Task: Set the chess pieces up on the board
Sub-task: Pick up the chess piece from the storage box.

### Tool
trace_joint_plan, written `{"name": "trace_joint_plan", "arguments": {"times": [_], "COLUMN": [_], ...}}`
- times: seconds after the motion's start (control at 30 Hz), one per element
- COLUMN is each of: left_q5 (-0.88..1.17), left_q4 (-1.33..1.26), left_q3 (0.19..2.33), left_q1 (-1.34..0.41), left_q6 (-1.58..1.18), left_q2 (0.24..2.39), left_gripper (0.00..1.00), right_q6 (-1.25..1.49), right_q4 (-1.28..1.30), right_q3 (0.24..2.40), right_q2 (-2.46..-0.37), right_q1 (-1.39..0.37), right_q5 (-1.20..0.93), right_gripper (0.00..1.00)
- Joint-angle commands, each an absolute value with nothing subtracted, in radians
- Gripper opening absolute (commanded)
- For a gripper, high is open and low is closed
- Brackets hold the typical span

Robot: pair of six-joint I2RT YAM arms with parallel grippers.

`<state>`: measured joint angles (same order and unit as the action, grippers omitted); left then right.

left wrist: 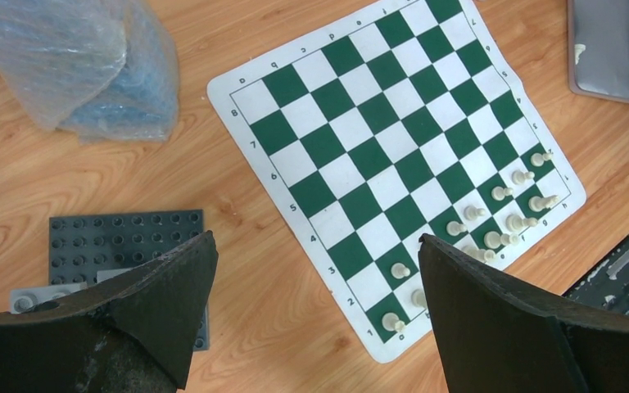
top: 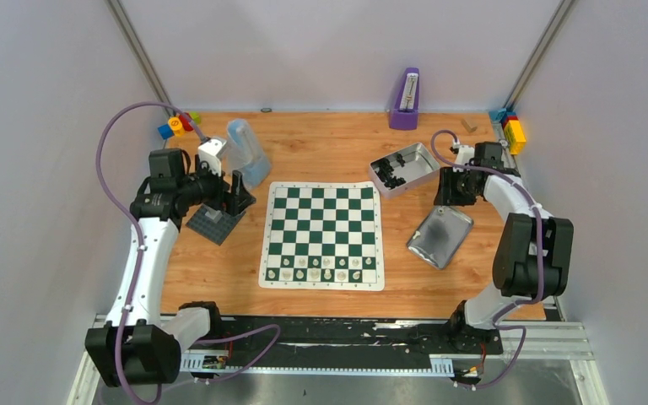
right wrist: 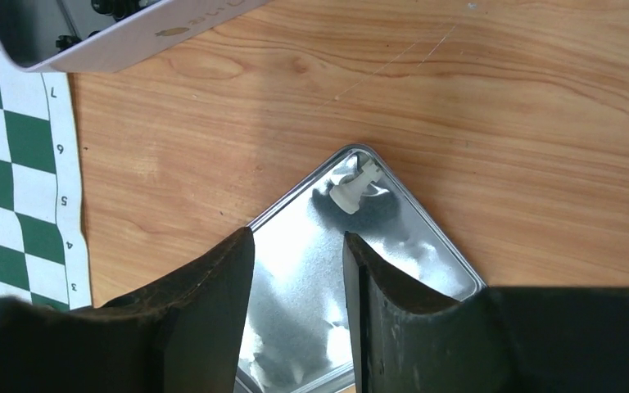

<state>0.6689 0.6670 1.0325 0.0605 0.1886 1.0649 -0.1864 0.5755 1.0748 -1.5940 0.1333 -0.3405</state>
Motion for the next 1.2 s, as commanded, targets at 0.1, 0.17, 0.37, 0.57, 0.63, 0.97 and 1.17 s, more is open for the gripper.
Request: {"name": "trace_joint_plan", "arguments": {"times": [0.1, 0.17, 0.37, 0.57, 0.63, 0.97, 1.17], "left_q5": [0.66, 0.653, 0.652, 0.672, 0.676, 0.677, 0.681], "left_q4": [0.622, 0.62, 0.614, 0.604, 0.601, 0.59, 0.578], "left_q3": [1.008, 1.002, 0.993, 0.986, 0.983, 0.967, 0.956], "left_q1": [0.057, 0.056, 0.057, 0.057, 0.057, 0.057, 0.057], "left_q6": [0.206, 0.212, 0.222, 0.22, 0.218, 0.222, 0.222], "left_q2": [1.012, 1.005, 0.996, 1.005, 1.012, 1.021, 1.025], "left_gripper": [1.0, 1.0, 1.0, 1.0, 1.0, 1.0, 1.0], "right_q6": [-0.127, -0.129, -0.138, -0.134, -0.13, -0.126, -0.131], "right_q4": [0.509, 0.506, 0.502, 0.497, 0.498, 0.497, 0.495], "right_q3": [1.121, 1.117, 1.117, 1.128, 1.133, 1.135, 1.14], "right_q2": [-1.64, -1.652, -1.688, -1.717, -1.723, -1.763, -1.795], "right_q1": [0.148, 0.155, 0.189, 0.201, 0.202, 0.202, 0.202], "right_q5": [-0.315, -0.313, -0.323, -0.349, -0.36, -0.376, -0.373], "right_gripper": [0.43, 0.42, 0.4, 0.4, 0.4, 0.4, 0.38]}}
